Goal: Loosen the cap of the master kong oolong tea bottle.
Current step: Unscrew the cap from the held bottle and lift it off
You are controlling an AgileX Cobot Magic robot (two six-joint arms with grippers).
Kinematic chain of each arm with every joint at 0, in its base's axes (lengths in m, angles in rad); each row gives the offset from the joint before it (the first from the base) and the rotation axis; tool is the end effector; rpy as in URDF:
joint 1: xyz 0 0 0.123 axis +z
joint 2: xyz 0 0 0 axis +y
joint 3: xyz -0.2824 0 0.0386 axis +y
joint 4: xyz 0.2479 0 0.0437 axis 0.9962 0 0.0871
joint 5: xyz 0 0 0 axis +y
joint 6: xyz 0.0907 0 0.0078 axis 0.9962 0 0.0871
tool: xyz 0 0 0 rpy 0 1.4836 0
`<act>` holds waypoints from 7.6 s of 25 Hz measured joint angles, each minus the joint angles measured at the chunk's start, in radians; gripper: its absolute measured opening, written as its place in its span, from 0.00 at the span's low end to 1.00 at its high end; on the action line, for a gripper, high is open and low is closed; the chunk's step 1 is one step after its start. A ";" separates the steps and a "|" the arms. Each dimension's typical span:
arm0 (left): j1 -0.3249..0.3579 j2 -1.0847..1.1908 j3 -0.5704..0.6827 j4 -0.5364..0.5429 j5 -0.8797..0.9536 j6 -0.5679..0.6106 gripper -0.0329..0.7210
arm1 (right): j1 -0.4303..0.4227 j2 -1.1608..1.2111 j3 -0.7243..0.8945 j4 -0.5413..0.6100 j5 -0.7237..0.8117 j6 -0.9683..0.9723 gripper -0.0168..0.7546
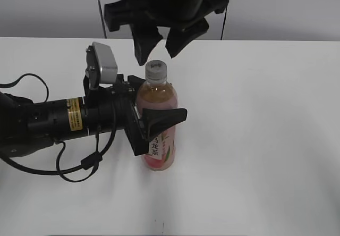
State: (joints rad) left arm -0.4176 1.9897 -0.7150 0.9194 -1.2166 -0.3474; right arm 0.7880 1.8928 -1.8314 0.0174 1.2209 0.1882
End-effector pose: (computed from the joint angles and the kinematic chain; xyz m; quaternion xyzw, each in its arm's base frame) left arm 0.2687 -0.1935 0.1309 0.4274 0.6098 -0.4065 0.5294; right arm 0.2877 0.2913 0.3224 -0.2889 0.9389 0.0952 0.1609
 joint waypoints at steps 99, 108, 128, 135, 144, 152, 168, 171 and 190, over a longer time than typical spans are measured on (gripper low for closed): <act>0.003 0.000 -0.008 0.064 -0.004 0.007 0.63 | 0.001 -0.067 0.050 0.042 -0.003 -0.697 0.78; 0.003 0.000 -0.008 0.064 -0.004 0.006 0.63 | 0.002 -0.067 0.050 0.130 -0.003 -0.213 0.78; 0.003 0.000 -0.008 0.064 -0.004 0.003 0.63 | 0.003 0.002 0.052 0.089 -0.002 -0.087 0.61; 0.003 0.000 -0.008 0.065 -0.004 0.003 0.63 | 0.003 0.002 0.052 0.070 0.003 -0.113 0.38; 0.003 0.000 -0.008 0.066 -0.004 0.003 0.63 | 0.002 0.002 0.052 0.075 0.003 -0.379 0.38; 0.003 0.000 -0.008 0.068 -0.005 0.003 0.63 | 0.002 0.002 0.052 0.082 0.003 -0.886 0.38; 0.003 0.000 -0.008 0.068 -0.005 0.004 0.63 | 0.002 0.002 0.052 0.083 0.009 -1.914 0.38; 0.003 0.000 -0.008 0.067 -0.004 0.004 0.63 | 0.002 0.002 0.052 0.081 0.009 -2.090 0.38; 0.003 0.000 -0.008 0.057 0.000 -0.004 0.63 | 0.003 0.001 0.052 0.042 0.003 -2.757 0.38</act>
State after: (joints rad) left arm -0.4147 1.9897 -0.7228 0.9766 -1.2169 -0.3511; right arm 0.7911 1.8933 -1.7798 0.0599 1.2237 -2.5691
